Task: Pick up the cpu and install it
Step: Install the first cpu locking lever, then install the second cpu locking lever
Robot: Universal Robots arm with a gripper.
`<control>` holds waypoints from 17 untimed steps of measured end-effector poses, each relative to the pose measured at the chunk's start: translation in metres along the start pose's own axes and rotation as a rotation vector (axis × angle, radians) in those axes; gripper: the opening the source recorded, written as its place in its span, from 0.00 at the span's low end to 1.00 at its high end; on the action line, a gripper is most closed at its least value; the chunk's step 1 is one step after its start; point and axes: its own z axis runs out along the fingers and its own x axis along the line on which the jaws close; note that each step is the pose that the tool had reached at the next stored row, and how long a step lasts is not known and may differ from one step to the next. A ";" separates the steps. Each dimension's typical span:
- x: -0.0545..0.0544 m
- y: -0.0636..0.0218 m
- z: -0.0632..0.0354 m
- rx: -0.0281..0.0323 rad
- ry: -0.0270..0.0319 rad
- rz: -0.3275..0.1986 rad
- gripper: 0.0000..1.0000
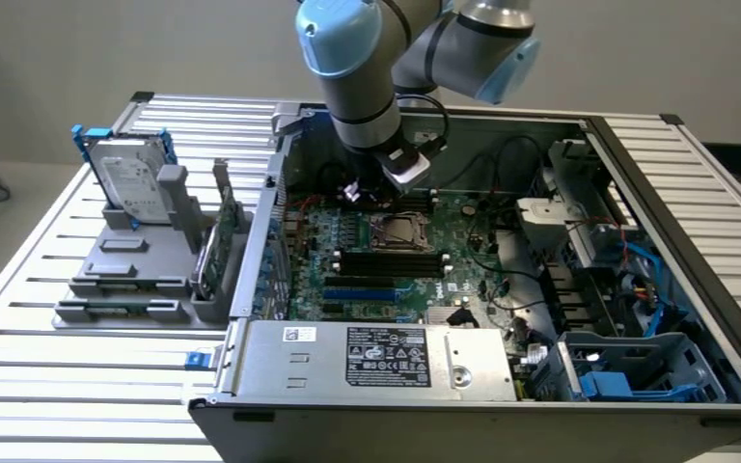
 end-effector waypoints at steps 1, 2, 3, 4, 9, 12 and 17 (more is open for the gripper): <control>0.000 -0.0001 0.0002 -0.0005 -0.0003 0.000 0.11; 0.001 -0.0001 0.0003 -0.0008 -0.0004 0.001 0.11; 0.001 -0.0002 0.0005 -0.0012 -0.0004 0.001 0.11; 0.001 -0.0002 0.0006 -0.0015 -0.0005 0.001 0.11; 0.002 0.0000 0.0010 -0.0028 -0.0011 0.002 0.11; 0.002 0.0001 0.0010 -0.0033 -0.0011 0.003 0.11; 0.002 0.0000 0.0010 -0.0037 -0.0013 0.005 0.11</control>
